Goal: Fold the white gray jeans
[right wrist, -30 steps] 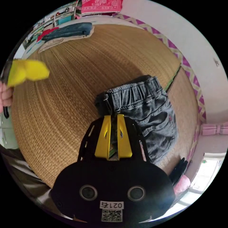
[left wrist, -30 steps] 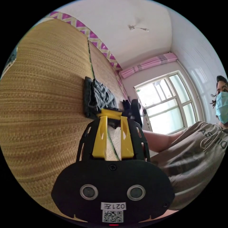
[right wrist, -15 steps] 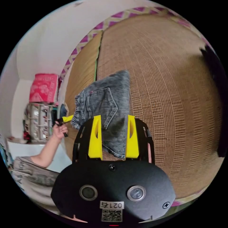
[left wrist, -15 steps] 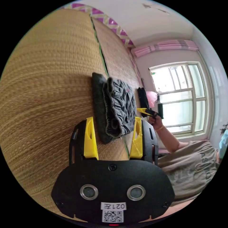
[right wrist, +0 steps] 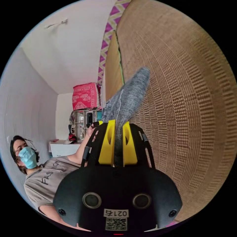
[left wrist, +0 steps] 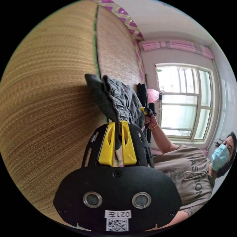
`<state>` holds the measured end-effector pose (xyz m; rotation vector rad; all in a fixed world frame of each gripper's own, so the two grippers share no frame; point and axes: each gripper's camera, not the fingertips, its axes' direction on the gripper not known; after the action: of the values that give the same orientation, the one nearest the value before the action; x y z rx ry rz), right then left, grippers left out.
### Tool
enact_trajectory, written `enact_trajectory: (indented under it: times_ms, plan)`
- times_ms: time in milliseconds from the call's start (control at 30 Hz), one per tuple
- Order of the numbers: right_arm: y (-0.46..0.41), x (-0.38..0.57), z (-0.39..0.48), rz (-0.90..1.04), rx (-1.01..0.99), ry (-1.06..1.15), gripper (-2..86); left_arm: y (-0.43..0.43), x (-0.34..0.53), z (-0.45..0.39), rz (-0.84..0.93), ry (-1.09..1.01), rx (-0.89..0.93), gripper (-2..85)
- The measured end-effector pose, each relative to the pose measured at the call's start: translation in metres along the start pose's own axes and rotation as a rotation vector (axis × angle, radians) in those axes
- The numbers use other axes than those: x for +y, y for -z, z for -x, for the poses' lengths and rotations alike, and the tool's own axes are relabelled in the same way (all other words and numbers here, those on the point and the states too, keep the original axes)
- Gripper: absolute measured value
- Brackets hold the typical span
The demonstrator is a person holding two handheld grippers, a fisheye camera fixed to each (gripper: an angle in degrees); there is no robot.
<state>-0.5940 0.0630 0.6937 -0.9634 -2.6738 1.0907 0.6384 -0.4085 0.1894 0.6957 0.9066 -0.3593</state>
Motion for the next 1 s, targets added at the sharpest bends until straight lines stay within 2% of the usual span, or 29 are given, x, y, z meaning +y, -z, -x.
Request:
enact_trajectory:
  times_ms: [133,233,400,500,600,633,733,800,1000]
  plan:
    - [0.094,0.037,0.013,-0.103,-0.021,0.02,4.8,-0.04,-0.064,-0.118,0.092,-0.177,-0.005,4.1]
    - [0.187,0.076,0.029,-0.271,-0.006,0.072,4.9,-0.093,-0.134,-0.209,0.161,-0.327,-0.002,4.1]
    - [0.321,0.158,0.054,-0.661,0.115,0.172,5.1,-0.19,-0.247,-0.355,0.197,-0.532,-0.022,4.1]
    - [0.348,0.194,0.028,-0.922,0.064,0.101,5.4,-0.248,-0.299,-0.415,0.15,-0.561,-0.074,3.8]
    - [0.341,0.206,-0.016,-1.107,0.089,-0.049,6.5,-0.269,-0.324,-0.409,0.007,-0.414,-0.187,0.1]
    - [0.338,0.204,-0.027,-1.105,0.115,-0.091,6.9,-0.27,-0.323,-0.39,-0.019,-0.345,-0.185,-0.4]
    - [0.327,0.2,-0.083,-0.936,0.157,-0.302,7.0,-0.268,-0.29,-0.329,0.042,-0.303,-0.056,-0.8]
    - [0.325,0.225,-0.09,-0.971,0.083,-0.264,4.8,-0.257,-0.254,-0.295,0.086,-0.321,-0.003,-0.9]
    - [0.299,0.25,-0.004,-0.854,0.228,-0.063,-0.1,-0.175,-0.076,-0.193,0.077,-0.289,0.13,-0.9]
